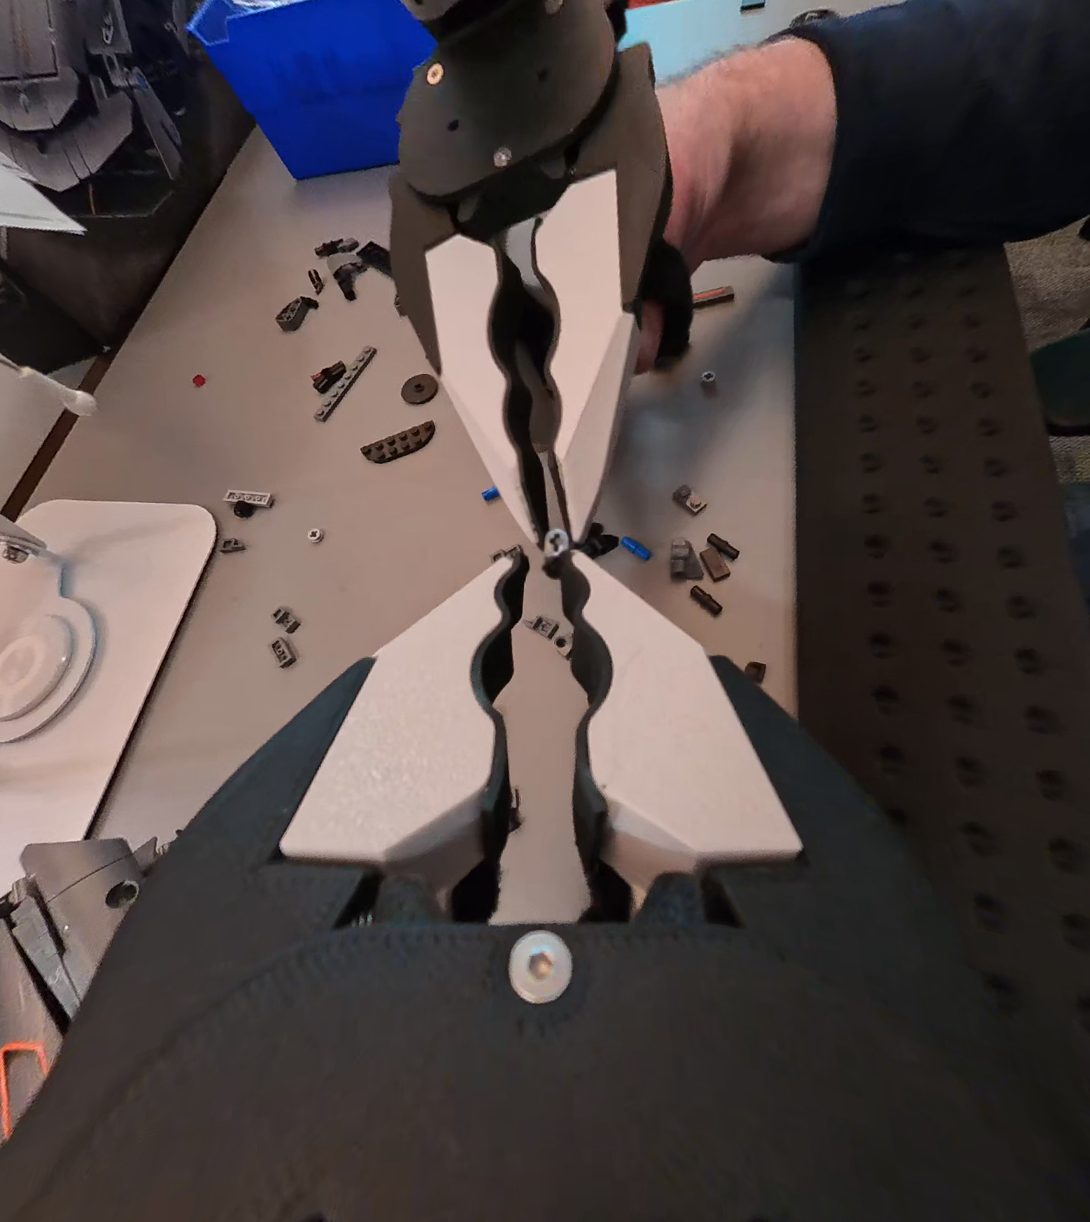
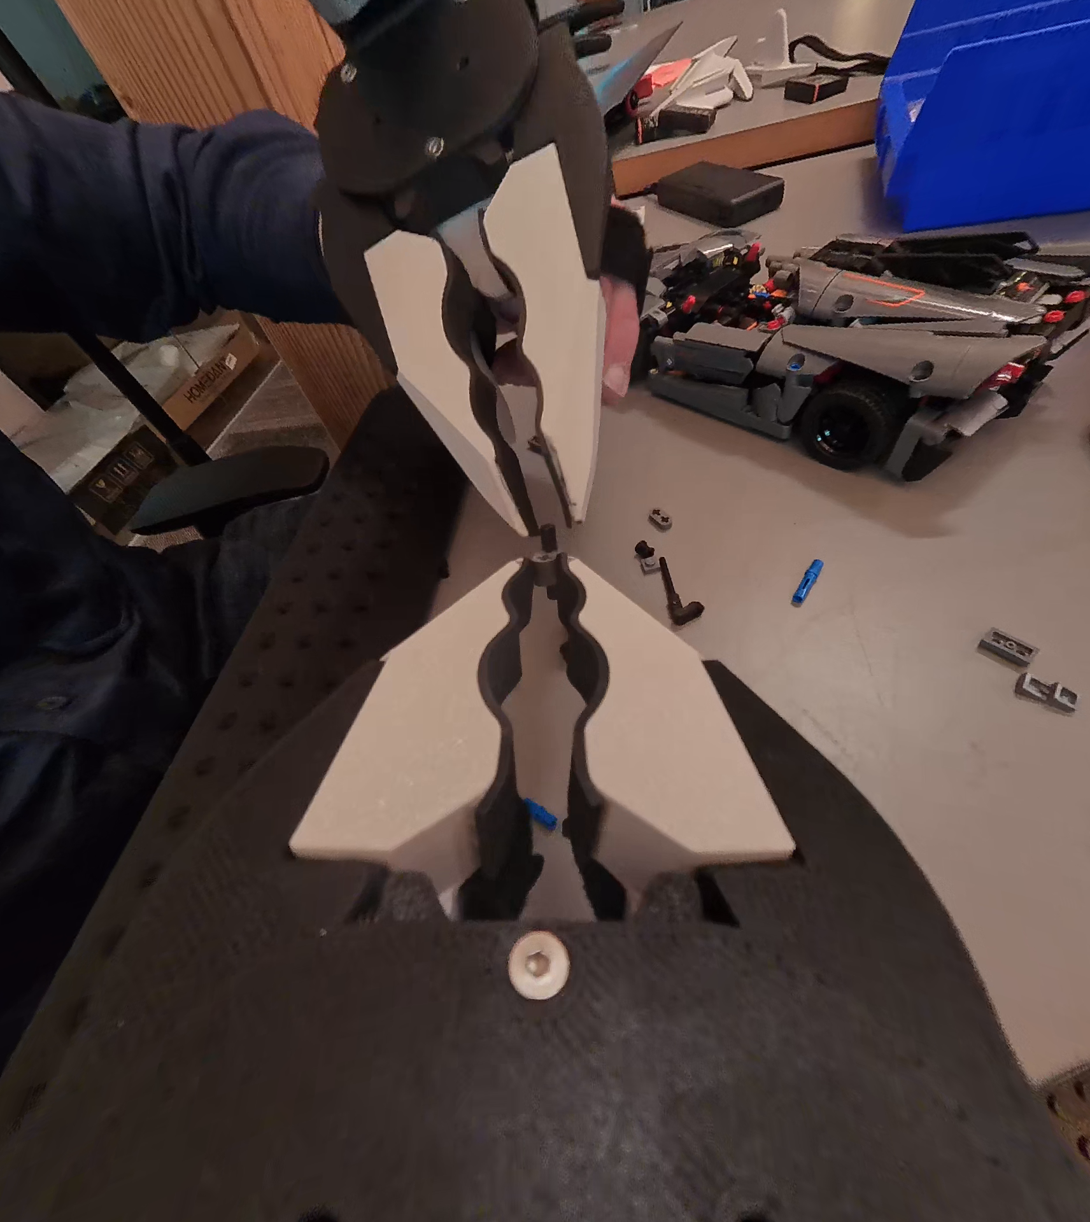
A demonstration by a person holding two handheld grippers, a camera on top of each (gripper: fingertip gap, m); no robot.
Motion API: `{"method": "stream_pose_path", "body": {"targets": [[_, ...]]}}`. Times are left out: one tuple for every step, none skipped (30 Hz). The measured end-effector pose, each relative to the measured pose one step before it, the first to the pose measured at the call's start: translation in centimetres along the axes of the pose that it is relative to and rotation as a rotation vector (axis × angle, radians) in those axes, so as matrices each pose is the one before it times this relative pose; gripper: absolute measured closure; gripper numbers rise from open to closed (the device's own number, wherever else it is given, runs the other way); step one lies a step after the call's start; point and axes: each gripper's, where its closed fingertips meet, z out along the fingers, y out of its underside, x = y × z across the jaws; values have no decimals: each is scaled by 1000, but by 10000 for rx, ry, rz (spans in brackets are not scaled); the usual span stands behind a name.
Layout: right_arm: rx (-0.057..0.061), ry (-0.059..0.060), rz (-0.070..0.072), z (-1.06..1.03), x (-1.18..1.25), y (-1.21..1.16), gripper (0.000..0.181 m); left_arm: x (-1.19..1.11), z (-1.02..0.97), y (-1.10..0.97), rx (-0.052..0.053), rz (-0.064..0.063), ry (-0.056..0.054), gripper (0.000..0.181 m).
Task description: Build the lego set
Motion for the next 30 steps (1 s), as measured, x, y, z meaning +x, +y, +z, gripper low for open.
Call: {"method": "stream_pose_path", "body": {"targets": [[-42,-13,-39,89,-66,56,177,-92,-31,-24,-2,-25,-33,172],[-38,-12,-20,53,-44,45,177,56,41,49,-40,-24,36,172],[-17,14,-31,40,5,24,177,216,94,79,-46,-22,118,174],[23,14,-15,-13,10,-39,177,231,138,182,-108,21,120,177],[5,1,14,-14,16,-6,177,13,138,236,-144,37,-27,177],[-17,9,10,-23,34,43,177,15,82,117,-60,24,-21,177],[-11,8,-2,2,6,24,177,39,36,14,11,-13,22,177],[4,12,-15,1,14,-2,177,-3,6,34,-6,-16,17,176],[5,-7,-1,16,-24,-30,177,-11,-23,16,-7,-9,7,177],[6,-4,8,12,-6,-13,177,-18,-26,-11,-2,-12,-1,177],[6,-16,4,-3,-30,-5,177,35,-19,-21,4,9,10,178],[16,9,-6,-7,4,-24,177,-1,7,21,-9,15,-15,178],[-8,46,-35,-8,39,-10,177,-31,22,29,-16,-30,-16,178],[-42,93,-47,23,104,30,177,-66,38,60,-28,-97,-14,178],[-21,166,-83,-1,181,-10,177,-143,54,83,-33,-159,-36,179],[-39,248,-143,-15,271,-20,174,-199,40,70,-11,-195,-55,179],[-122,401,-254,-40,432,38,170,-169,29,71,-2,-214,-21,179],[-193,466,-400,-37,427,124,167,-211,23,101,-7,-286,-13,179],[-271,457,-487,-6,355,219,166,-385,-10,58,32,-355,-97,179],[-330,586,-631,36,448,264,164,-274,7,18,77,-401,5,179],[-398,635,-795,113,430,343,163,-165,28,30,87,-450,100,179],[-402,621,-775,179,381,349,162,-340,26,27,101,-444,-19,179],[-163,400,-541,163,126,19,161,-363,5,31,96,-455,-36,179],[-29,215,-242,129,-7,-199,161,-119,-9,-72,154,-441,126,179],[-33,227,-188,80,96,-227,159,-156,-29,-106,151,-421,81,179],[-37,268,-245,17,149,-200,157,-205,-23,-59,106,-353,-4,179],[-55,316,-240,0,221,-189,158,-40,19,7,29,-239,53,179],[-57,278,-267,-11,142,-175,158,-35,55,38,2,-146,3,179],[-59,115,-254,42,-99,-143,158,-22,45,-24,39,-104,-16,179],[-107,21,-190,140,-221,-12,159,256,64,-73,62,-119,174,179]]}}
